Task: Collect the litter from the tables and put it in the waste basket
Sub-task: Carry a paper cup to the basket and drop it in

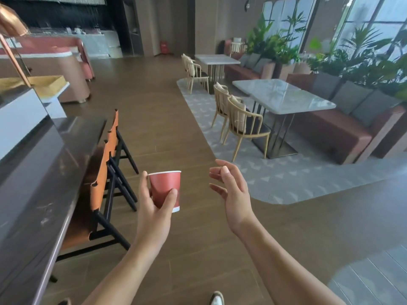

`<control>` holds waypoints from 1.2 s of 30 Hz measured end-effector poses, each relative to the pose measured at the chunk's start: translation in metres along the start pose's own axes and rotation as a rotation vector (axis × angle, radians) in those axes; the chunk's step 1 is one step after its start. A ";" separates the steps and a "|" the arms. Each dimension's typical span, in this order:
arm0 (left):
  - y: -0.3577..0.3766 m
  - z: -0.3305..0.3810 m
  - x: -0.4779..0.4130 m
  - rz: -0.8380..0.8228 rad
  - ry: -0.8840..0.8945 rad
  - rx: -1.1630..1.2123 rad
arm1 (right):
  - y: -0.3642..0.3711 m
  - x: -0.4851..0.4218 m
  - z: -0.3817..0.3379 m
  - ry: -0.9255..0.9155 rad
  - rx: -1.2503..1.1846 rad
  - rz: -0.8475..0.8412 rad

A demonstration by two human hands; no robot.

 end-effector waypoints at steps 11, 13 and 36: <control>0.062 -0.053 -0.218 0.111 0.012 -0.013 | 0.046 -0.263 -0.026 -0.012 0.024 -0.155; 0.064 -0.064 -0.248 0.132 0.003 -0.016 | 0.058 -0.298 -0.025 -0.017 0.028 -0.180; 0.095 -0.226 -0.740 0.003 0.090 0.128 | 0.213 -0.740 -0.032 -0.092 0.051 -0.013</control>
Point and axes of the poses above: each hand's wrist, its own x-axis away from the middle knuckle, its own y-axis out of the palm, z = x × y, the point moved 3 cm from there along -x, towards the middle knuckle, and after that the axes turned 11 degrees about y, right-handed, at the moved point
